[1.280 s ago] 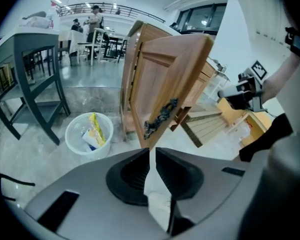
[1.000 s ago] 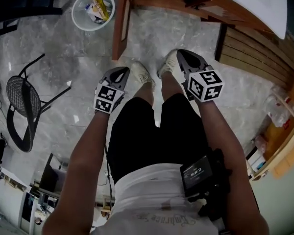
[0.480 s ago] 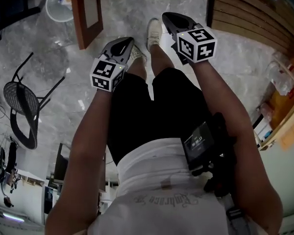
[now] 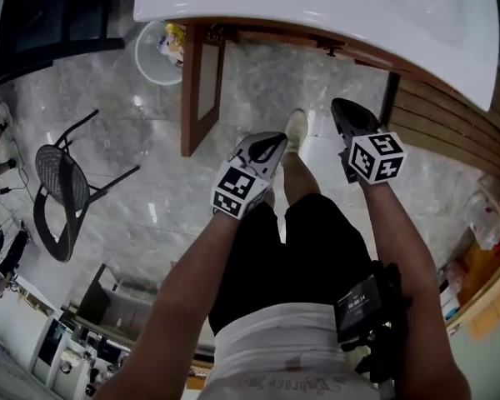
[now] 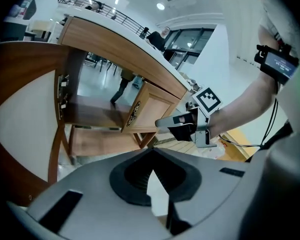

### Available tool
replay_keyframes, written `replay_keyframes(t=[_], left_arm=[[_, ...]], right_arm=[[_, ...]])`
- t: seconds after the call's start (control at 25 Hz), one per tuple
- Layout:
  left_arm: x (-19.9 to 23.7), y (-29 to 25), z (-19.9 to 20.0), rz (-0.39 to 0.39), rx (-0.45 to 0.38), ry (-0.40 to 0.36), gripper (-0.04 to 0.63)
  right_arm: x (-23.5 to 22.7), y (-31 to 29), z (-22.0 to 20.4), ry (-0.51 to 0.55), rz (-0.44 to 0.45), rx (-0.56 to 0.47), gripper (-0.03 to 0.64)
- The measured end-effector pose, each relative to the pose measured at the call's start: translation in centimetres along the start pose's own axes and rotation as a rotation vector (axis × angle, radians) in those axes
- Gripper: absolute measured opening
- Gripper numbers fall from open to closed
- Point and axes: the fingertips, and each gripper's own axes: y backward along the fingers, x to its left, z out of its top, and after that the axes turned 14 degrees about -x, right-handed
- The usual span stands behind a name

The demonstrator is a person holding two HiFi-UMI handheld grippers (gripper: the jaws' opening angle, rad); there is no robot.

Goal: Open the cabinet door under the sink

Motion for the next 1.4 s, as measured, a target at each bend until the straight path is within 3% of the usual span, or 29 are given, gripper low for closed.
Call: replay_keyframes(t=[0.52, 0.68, 0.8, 1.16, 1.4], left_arm=[[1.5, 0.3, 0.7, 0.101, -0.052, 0.043, 0.009], [3.4, 1.3, 0.1, 0.165, -0.07, 0.075, 0.009], [3.8, 1.9, -0.5, 0.215, -0.078, 0.101, 0.009], [4.2, 3.3, -0.9, 0.257, -0.082, 0.127, 0.009], [3.4, 2.0, -1.1, 0.236, -0.073, 0.122, 0.009]], right_arm=[[-4.3, -7.0, 2.4, -0.196, -0.093, -0.032, 0.02], [-4.8, -9.6, 2.3, -0.239, -0.113, 0.001, 0.118], [-6.0, -10.0, 2.1, -0.276, -0.161, 0.035, 0.135], [-7.0, -11.1, 2.9, -0.319, -0.191, 0.021, 0.131], [-7.1, -11.0, 2.8, -0.376, -0.179, -0.004, 0.097]])
